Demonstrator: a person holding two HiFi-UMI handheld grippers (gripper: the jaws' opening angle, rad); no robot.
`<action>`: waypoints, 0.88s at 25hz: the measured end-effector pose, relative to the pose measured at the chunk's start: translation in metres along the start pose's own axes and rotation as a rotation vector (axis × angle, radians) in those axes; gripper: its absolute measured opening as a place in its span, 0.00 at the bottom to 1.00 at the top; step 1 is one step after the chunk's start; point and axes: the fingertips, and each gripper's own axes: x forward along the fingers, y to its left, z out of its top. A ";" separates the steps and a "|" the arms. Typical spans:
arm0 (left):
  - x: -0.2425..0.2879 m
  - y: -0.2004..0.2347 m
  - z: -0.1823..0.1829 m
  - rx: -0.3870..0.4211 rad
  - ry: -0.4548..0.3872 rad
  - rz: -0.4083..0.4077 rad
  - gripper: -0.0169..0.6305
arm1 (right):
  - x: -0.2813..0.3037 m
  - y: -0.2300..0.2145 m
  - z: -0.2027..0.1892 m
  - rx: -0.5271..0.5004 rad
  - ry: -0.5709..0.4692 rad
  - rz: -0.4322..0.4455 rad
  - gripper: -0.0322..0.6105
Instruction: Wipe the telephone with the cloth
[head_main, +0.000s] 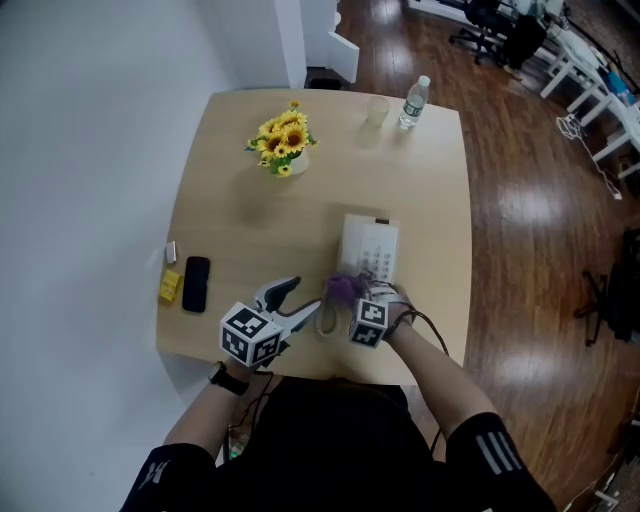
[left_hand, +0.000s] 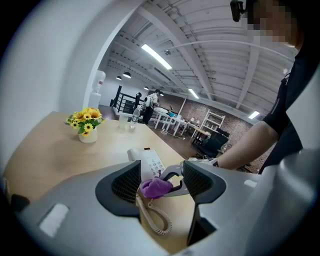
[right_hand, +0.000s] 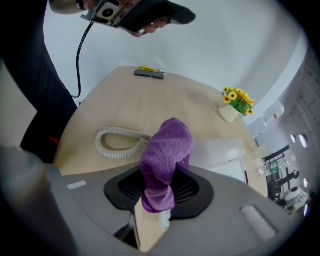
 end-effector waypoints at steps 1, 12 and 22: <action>0.000 -0.001 0.000 0.000 -0.001 0.002 0.43 | 0.003 0.008 -0.001 -0.014 0.012 0.020 0.26; 0.012 0.009 0.003 -0.021 -0.012 0.069 0.43 | -0.057 0.021 0.018 0.223 -0.197 -0.016 0.26; 0.112 0.039 0.005 -0.101 0.089 0.150 0.47 | -0.181 -0.012 -0.038 0.584 -0.460 -0.252 0.26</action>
